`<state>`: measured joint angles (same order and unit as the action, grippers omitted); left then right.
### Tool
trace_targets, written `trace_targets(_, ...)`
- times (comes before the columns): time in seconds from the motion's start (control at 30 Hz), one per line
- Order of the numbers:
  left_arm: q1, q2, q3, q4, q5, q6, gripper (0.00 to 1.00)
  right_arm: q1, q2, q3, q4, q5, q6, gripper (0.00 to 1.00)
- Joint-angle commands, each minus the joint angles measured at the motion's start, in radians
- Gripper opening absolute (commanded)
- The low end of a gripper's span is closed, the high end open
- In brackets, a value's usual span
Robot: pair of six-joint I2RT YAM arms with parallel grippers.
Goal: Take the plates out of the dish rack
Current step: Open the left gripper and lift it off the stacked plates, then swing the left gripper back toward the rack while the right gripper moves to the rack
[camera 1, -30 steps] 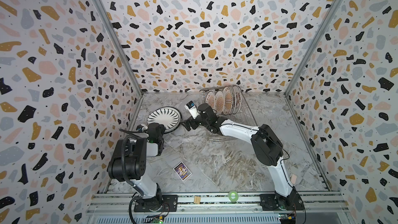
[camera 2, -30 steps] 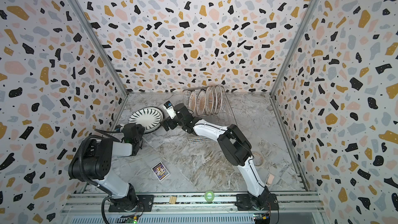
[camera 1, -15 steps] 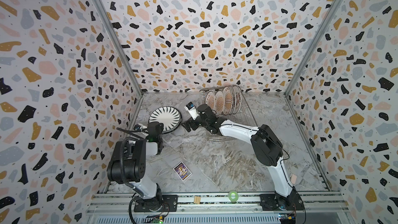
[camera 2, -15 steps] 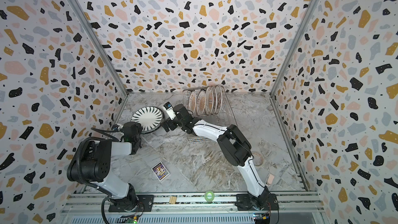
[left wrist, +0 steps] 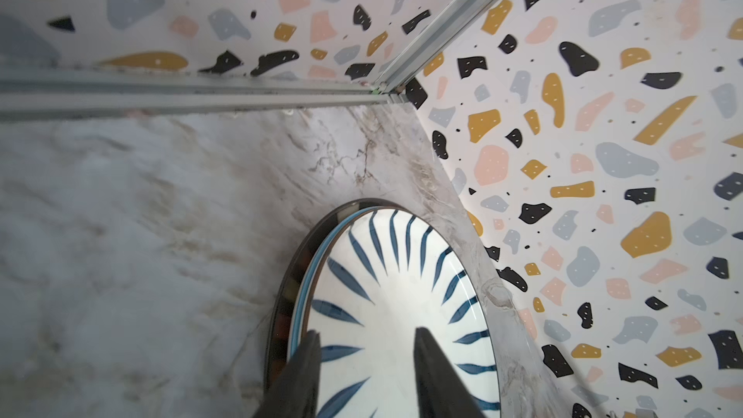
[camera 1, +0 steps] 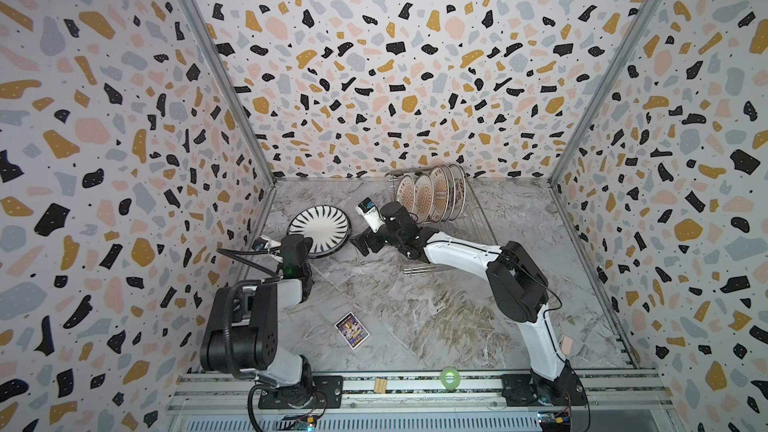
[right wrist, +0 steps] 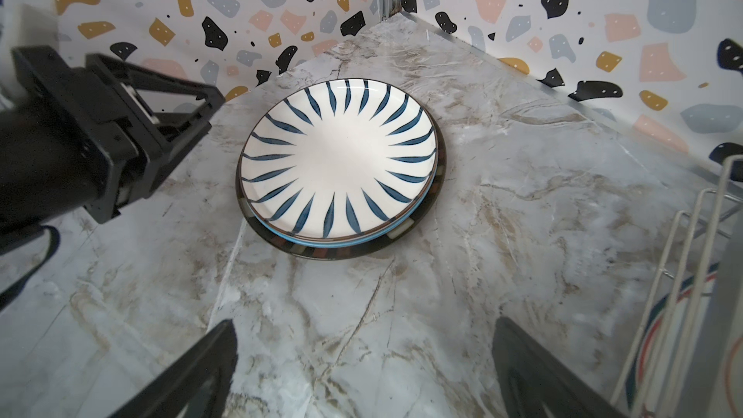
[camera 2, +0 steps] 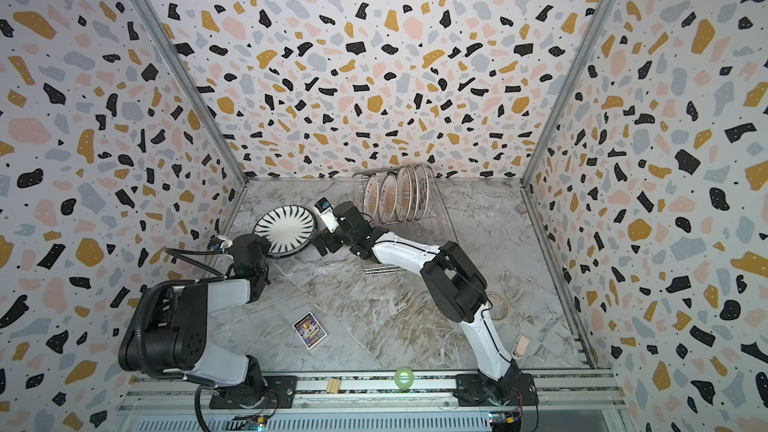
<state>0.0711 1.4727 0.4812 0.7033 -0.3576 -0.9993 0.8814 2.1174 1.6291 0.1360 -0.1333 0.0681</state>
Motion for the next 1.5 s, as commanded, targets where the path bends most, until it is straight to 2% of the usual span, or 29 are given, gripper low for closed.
trace_targets(0.0,0.001,-0.086,-0.040,0.008,-0.017,0.033,0.57,0.028,-0.144,-0.043,0.070,0.044,-0.062,1.00)
trace_targets(0.17,-0.013,-0.228,-0.171,0.165,0.055,0.016,0.78,0.047,-0.280,-0.172,0.165,0.112,-0.056,0.99)
trace_targets(0.33,-0.091,-0.339,-0.131,0.077,0.148,0.087,0.83,0.050,-0.433,-0.351,0.314,0.281,0.003,0.99)
trace_targets(0.43,-0.195,-0.397,-0.108,0.028,0.127,0.164,1.00,0.048,-0.534,-0.486,0.444,0.350,0.041,0.99)
trace_targets(0.57,-0.318,-0.469,-0.102,0.026,0.103,0.228,1.00,0.047,-0.636,-0.612,0.526,0.413,0.077,0.99)
trace_targets(0.7,-0.404,-0.492,-0.103,0.115,0.231,0.272,1.00,0.030,-0.698,-0.644,0.476,0.430,0.083,0.99)
trace_targets(0.77,-0.455,-0.479,-0.095,0.179,0.298,0.311,1.00,-0.003,-0.727,-0.658,0.451,0.386,0.102,0.99)
trace_targets(0.97,-0.551,-0.403,0.002,0.260,0.572,0.372,1.00,-0.214,-0.778,-0.690,0.400,-0.051,0.206,1.00)
trace_targets(1.0,-0.564,-0.390,0.021,0.260,0.605,0.381,1.00,-0.238,-0.773,-0.682,0.384,-0.083,0.212,1.00)
trace_targets(1.1,-0.596,-0.369,0.049,0.265,0.630,0.404,1.00,-0.298,-0.756,-0.660,0.335,-0.100,0.239,0.98)
trace_targets(1.23,-0.618,-0.340,0.071,0.276,0.637,0.418,1.00,-0.376,-0.728,-0.649,0.320,-0.159,0.285,0.90)
trace_targets(1.47,-0.681,-0.294,0.148,0.149,0.533,0.498,1.00,-0.388,-0.648,-0.561,0.208,-0.014,0.260,0.89)
